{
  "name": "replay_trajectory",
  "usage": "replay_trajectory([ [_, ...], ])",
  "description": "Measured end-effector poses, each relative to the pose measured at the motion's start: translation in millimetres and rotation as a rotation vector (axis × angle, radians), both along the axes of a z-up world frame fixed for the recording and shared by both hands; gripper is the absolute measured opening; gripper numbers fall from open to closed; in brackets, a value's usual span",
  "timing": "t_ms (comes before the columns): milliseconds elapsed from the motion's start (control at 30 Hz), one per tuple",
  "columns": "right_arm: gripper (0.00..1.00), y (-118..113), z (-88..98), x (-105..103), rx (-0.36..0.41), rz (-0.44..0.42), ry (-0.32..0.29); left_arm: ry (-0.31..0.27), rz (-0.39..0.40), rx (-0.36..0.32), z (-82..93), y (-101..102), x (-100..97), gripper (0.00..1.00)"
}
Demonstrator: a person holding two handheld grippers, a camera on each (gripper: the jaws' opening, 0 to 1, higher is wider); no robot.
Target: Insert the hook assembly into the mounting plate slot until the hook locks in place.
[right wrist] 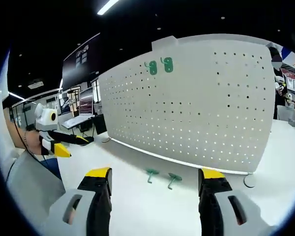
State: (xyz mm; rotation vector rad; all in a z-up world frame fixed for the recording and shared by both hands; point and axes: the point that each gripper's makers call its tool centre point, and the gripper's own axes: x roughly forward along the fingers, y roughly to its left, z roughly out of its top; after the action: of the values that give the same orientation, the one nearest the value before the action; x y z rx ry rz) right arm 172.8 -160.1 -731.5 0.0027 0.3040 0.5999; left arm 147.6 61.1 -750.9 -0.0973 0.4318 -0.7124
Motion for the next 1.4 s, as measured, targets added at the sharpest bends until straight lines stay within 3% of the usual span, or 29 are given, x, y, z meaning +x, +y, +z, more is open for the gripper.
replay_trajectory([
  [967, 0.69, -26, -25.1, -29, -0.019, -0.031, 0.081, 0.023, 0.012, 0.010, -5.2, 9, -3.9, 0.80],
  [1400, 0.69, -25, -26.9, -32, -0.017, -0.032, 0.089, 0.028, 0.014, 0.007, -6.8, 10, -4.2, 0.80],
])
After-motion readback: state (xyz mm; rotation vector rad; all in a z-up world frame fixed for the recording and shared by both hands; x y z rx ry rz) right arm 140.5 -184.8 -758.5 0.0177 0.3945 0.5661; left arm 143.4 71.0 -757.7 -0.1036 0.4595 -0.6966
